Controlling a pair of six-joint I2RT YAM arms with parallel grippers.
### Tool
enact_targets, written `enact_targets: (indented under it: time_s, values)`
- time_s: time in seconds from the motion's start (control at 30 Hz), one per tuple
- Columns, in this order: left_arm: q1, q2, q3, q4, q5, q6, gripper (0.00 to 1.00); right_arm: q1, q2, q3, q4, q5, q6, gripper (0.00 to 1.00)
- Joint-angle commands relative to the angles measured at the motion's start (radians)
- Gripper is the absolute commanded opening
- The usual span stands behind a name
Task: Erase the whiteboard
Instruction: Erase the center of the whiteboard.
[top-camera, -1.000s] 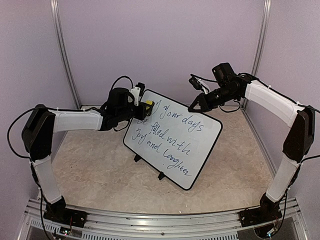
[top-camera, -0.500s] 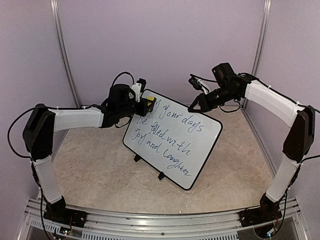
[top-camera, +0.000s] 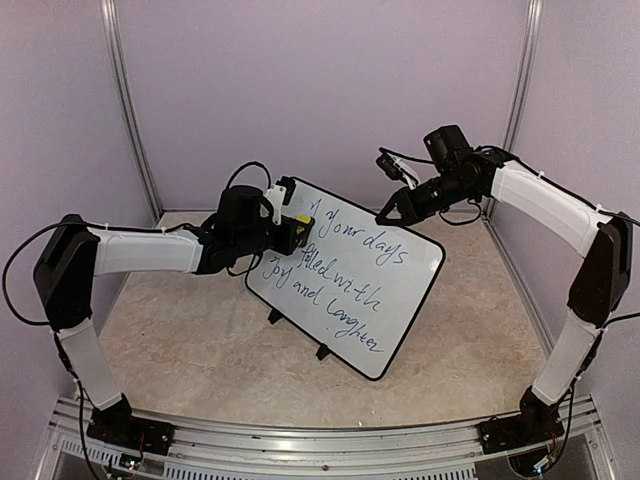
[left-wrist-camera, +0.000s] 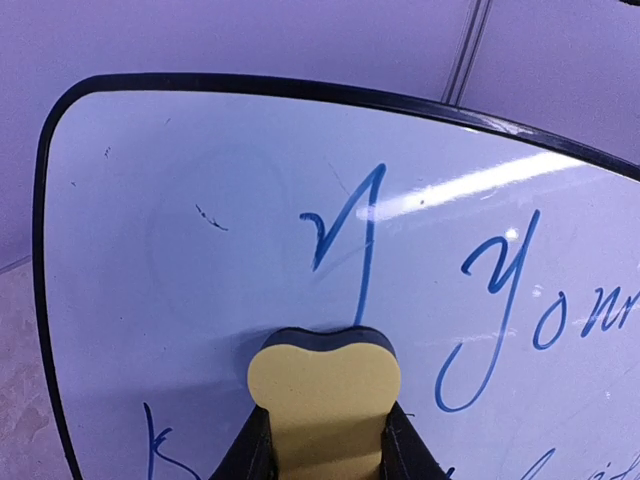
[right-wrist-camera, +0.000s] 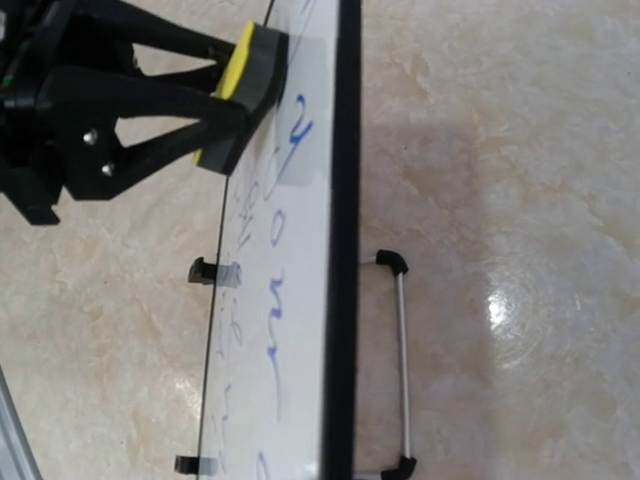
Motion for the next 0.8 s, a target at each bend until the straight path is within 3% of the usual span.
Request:
enact_targets:
  time_s: [0.0,0.27,0.53,0.77]
  values:
    - [0.019,0.045,0.095,-0.065,0.004,0.012,0.16,0.067,-0.063,-0.013,0.031,-0.097,-0.116,0.0]
    - [0.036,0.109,0.202,-0.109,0.013,0.029,0.16,0.069,-0.054,-0.012,0.03,-0.107,-0.123,0.0]
    - [-0.014,0.039,0.016,-0.067,0.005,-0.029,0.16,0.07,-0.061,-0.011,0.038,-0.077,-0.135,0.0]
    - [-0.032,0.003,-0.076,-0.073,-0.085,-0.066,0.15,0.076,-0.071,-0.009,0.043,-0.031,-0.135,0.0]
